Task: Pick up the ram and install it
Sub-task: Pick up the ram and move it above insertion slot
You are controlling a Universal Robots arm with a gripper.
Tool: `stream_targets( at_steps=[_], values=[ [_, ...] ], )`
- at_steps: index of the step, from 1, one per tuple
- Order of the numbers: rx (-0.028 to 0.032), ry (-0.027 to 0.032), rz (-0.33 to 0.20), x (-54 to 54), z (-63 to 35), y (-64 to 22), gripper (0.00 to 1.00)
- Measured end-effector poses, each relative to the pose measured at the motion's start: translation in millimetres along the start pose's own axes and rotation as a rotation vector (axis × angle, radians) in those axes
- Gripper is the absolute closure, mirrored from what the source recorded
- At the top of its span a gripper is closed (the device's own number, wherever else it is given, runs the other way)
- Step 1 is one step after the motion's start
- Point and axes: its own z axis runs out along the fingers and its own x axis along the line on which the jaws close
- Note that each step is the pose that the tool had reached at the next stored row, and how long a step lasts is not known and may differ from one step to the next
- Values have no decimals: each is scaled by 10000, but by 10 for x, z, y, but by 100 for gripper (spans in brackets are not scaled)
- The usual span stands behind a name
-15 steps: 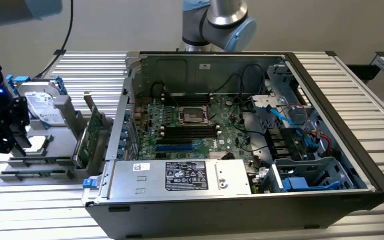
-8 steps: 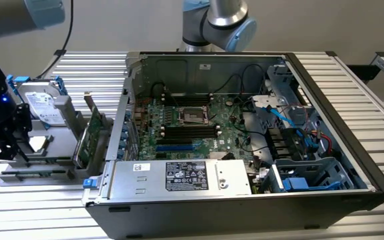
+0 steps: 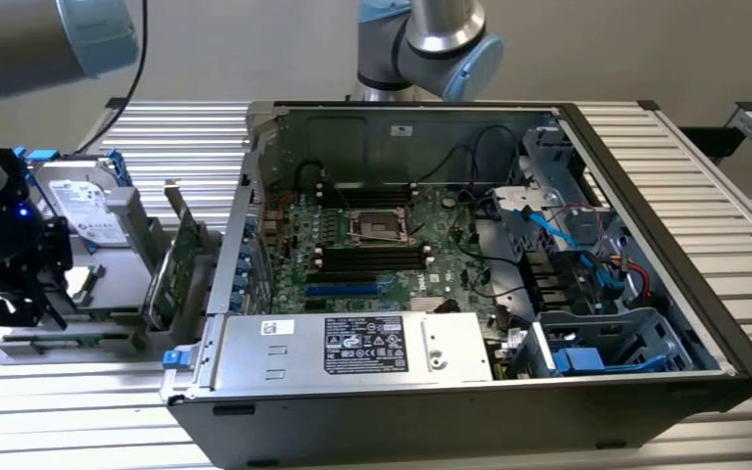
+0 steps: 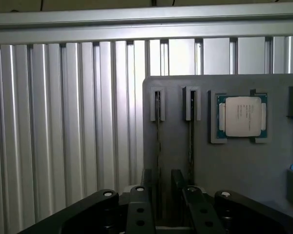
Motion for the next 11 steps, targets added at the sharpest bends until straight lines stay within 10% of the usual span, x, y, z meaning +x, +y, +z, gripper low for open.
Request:
stream_targets(
  at_steps=[11],
  values=[
    [2, 3, -80, -6, 199, -32, 70]
  ],
)
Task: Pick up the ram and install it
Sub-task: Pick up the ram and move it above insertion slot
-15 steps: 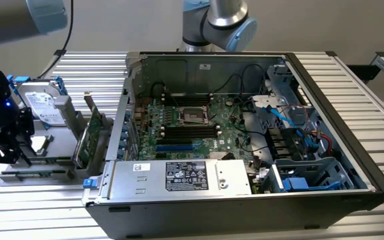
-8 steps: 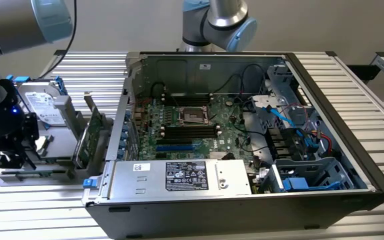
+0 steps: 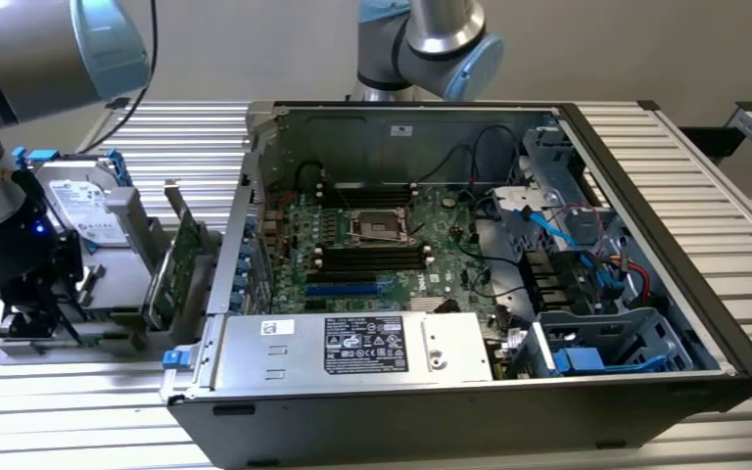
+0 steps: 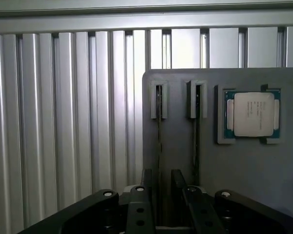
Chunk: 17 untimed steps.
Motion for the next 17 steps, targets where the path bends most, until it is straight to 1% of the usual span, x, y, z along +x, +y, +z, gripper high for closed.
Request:
stream_targets(
  at_steps=[11, 13, 17],
  values=[
    [4, 2, -71, -8, 200, -7, 70],
    [3, 14, -71, -10, 236, -8, 70],
    [2, 22, -70, -10, 249, -9, 70]
  ],
)
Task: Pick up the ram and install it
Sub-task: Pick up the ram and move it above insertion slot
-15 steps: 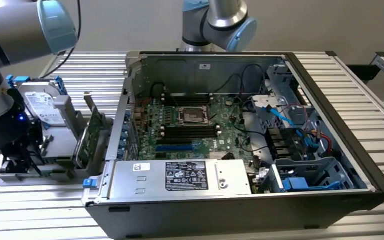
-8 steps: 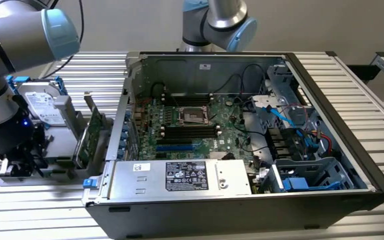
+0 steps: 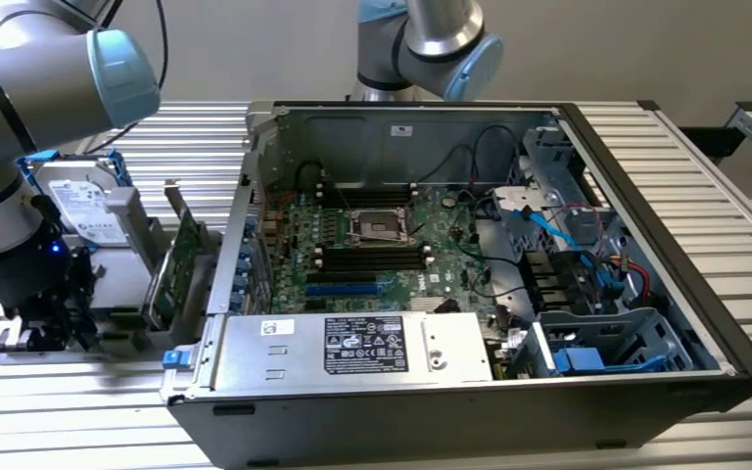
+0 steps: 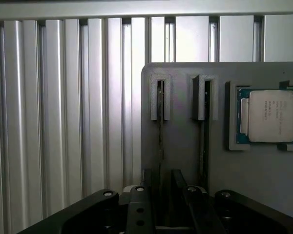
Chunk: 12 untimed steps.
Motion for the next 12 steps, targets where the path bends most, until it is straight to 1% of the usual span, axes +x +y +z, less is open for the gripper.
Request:
stream_targets(
  at_steps=[12],
  values=[
    [1, -3, 6, -1, 3, 23, 70]
  ],
)
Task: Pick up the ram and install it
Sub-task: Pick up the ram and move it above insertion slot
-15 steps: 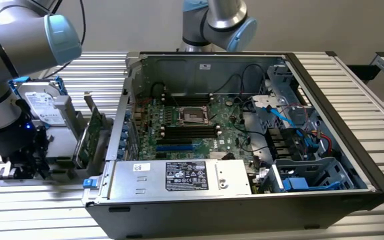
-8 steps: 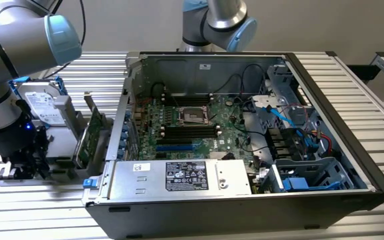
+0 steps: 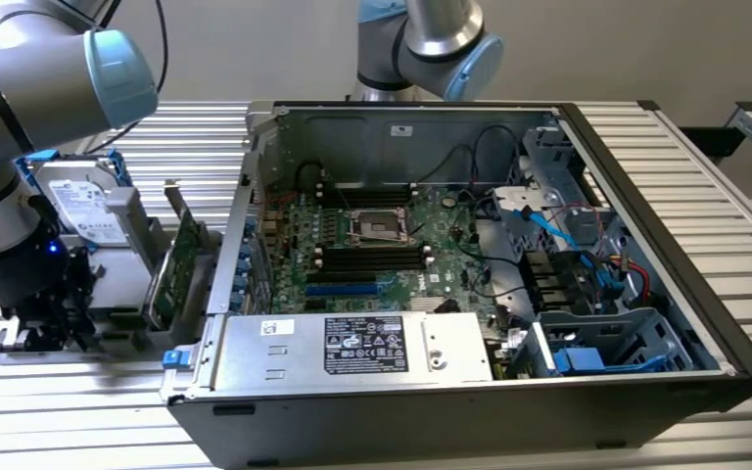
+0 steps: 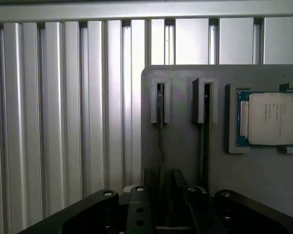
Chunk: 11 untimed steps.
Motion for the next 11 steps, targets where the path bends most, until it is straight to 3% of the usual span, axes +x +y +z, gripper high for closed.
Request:
stream_targets(
  at_steps=[9, 10, 11],
  values=[
    [0, 1, 1, 0, -1, 1, 72],
    [-1, 1, 1, 0, 0, 1, 79],
    [0, 1, 0, 0, 0, 1, 79]
  ],
)
